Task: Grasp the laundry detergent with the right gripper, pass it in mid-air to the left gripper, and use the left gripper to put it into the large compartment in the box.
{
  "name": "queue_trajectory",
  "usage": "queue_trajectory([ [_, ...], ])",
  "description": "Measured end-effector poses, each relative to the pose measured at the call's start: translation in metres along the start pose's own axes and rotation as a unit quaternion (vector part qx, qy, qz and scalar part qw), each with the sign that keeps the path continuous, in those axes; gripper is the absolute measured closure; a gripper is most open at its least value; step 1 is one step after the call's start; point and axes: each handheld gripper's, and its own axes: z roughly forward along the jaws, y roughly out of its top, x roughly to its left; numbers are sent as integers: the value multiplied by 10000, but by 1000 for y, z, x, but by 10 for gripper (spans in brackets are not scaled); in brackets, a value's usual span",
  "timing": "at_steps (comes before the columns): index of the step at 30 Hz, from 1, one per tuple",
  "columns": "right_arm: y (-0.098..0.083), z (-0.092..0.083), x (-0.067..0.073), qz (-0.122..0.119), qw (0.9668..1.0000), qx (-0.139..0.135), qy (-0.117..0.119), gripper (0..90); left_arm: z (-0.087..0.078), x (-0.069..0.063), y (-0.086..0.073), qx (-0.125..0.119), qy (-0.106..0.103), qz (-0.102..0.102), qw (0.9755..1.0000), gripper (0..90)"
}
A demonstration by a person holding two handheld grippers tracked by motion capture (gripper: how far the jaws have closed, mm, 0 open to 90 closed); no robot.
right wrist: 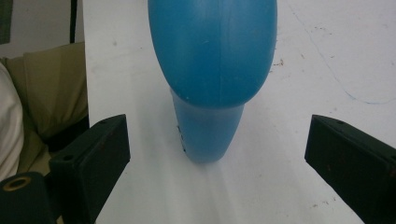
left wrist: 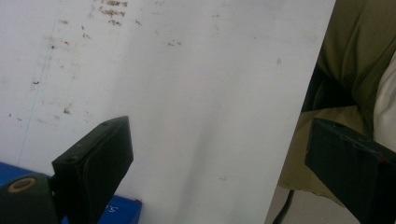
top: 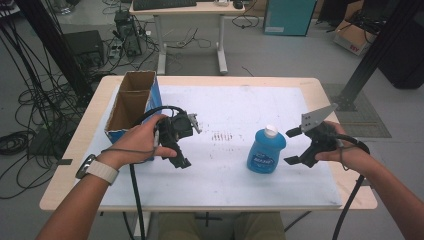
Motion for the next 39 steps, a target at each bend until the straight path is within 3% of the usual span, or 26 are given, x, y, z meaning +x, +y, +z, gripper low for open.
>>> queue_trajectory([
  [39,2,2,0,58,10000,4,13,63,-1,1,-2,-60,59,-33,10000,84],
])
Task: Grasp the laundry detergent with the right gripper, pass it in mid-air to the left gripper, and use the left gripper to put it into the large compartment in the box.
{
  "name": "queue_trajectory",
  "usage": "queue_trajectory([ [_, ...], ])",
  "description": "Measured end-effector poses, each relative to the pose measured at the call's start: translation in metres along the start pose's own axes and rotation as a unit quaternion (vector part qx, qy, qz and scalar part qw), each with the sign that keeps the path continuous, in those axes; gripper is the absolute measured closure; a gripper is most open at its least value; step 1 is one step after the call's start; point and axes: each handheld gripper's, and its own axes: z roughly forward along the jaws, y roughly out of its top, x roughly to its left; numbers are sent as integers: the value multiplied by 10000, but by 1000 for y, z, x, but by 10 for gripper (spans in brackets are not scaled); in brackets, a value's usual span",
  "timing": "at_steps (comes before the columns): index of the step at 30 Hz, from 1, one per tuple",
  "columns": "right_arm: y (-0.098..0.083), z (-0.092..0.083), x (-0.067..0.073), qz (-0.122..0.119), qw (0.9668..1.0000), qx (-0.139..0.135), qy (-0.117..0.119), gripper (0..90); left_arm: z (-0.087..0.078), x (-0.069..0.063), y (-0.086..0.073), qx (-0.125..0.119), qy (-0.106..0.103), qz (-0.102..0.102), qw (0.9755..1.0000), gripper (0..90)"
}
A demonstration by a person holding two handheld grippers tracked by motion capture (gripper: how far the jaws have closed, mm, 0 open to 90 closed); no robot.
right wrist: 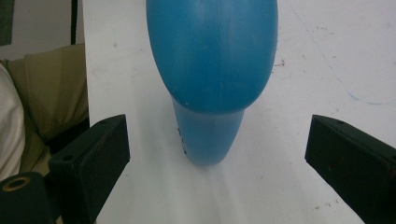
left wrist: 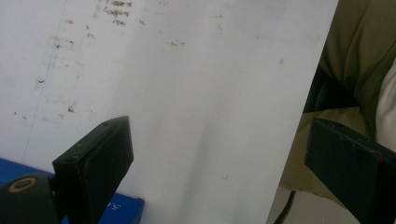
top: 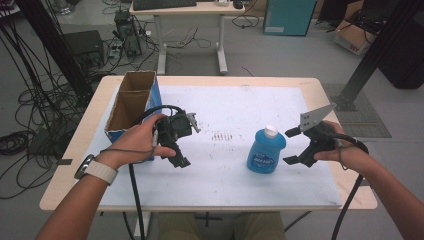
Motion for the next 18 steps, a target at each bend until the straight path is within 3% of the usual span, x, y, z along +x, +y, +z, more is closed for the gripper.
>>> queue_trajectory([
  [18,0,-1,0,-21,10000,-2,-5,63,-1,1,-2,5,-15,-46,10000,84],
])
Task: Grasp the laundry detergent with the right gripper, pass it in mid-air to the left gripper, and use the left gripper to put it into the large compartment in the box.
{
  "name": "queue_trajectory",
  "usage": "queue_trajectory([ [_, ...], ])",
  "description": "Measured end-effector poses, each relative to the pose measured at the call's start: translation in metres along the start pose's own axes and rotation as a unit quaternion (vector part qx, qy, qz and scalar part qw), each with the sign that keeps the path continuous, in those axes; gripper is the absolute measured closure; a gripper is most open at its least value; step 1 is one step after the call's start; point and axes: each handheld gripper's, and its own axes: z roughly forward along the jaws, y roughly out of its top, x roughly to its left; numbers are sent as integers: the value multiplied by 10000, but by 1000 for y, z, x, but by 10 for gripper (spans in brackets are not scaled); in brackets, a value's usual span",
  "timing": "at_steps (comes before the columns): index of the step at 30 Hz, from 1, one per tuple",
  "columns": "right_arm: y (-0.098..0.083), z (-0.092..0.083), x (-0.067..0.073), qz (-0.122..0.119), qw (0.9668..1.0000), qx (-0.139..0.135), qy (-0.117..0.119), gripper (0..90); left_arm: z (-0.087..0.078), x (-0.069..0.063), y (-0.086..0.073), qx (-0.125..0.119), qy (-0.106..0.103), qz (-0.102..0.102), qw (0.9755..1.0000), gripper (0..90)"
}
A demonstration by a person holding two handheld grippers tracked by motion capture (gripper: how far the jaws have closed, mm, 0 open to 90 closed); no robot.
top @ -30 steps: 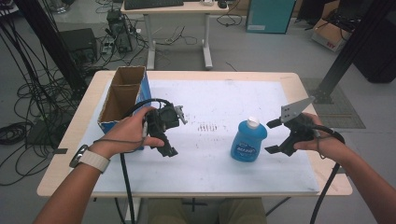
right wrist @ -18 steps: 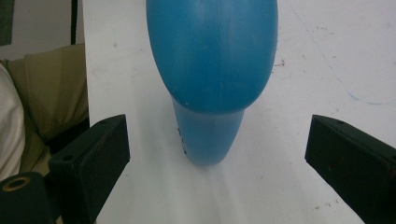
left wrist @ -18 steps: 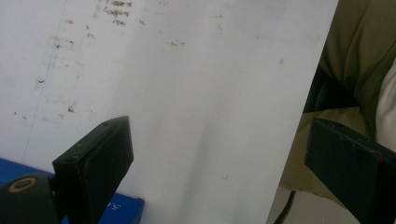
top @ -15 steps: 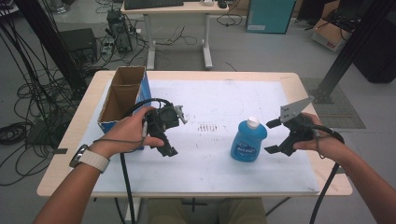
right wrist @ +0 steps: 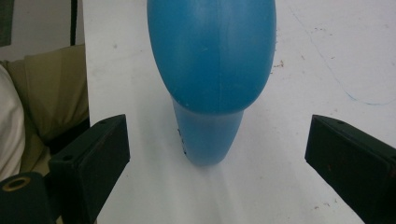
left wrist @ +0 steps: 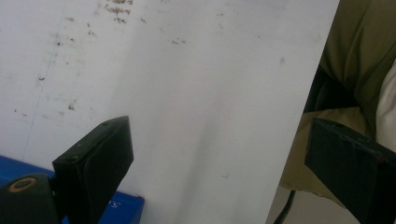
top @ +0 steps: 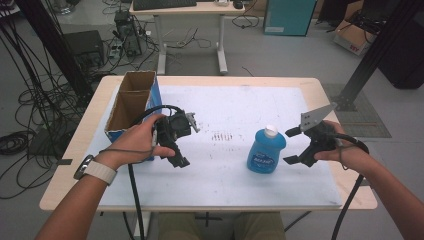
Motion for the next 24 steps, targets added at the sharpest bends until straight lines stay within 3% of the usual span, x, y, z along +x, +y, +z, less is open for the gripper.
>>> queue_trajectory([
  [24,-2,1,0,13,10000,17,32,64,0,0,0,12,-3,3,10000,84],
])
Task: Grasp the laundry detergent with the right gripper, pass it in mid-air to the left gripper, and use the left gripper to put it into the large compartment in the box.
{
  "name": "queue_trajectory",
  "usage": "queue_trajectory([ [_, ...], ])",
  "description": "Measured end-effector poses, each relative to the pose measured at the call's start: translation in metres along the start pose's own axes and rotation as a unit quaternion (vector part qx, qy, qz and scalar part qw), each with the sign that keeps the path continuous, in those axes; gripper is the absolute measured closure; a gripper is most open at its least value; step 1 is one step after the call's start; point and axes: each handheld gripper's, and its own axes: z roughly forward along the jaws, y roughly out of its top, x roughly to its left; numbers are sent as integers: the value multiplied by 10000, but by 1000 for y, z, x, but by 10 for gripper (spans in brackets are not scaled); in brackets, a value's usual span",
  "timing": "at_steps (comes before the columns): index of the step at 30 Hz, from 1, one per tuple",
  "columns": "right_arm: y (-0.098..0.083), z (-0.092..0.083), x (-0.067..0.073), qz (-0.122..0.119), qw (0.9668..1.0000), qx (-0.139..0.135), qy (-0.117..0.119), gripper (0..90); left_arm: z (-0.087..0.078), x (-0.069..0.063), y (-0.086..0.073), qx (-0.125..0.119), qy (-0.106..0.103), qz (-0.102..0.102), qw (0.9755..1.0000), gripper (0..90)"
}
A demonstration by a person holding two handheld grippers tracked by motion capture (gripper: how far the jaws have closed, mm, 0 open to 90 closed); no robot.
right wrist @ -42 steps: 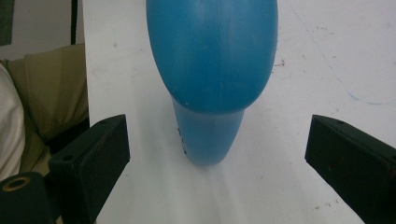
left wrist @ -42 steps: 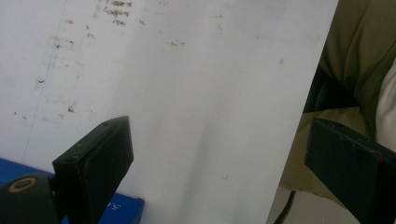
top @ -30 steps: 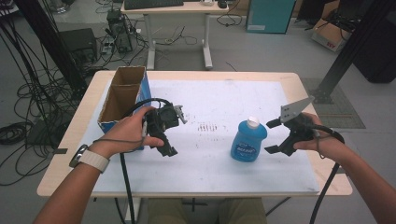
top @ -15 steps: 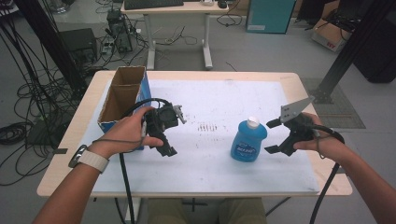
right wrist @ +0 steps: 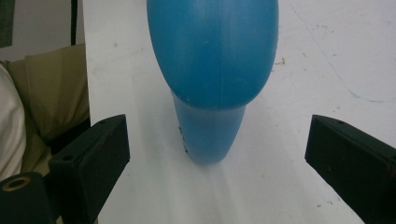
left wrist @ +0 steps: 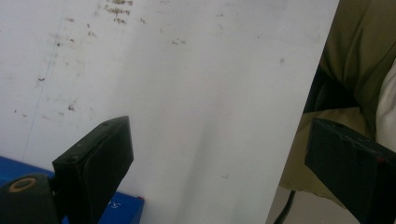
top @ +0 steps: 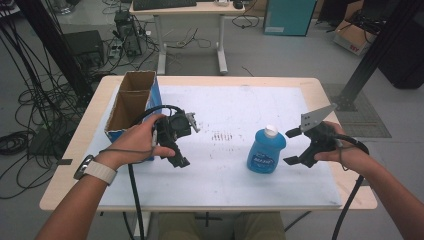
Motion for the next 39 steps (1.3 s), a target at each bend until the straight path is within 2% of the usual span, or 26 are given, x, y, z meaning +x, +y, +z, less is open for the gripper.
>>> queue_trajectory([
  [39,1,0,0,6,10000,23,-8,64,1,1,-1,-21,3,12,10000,84],
])
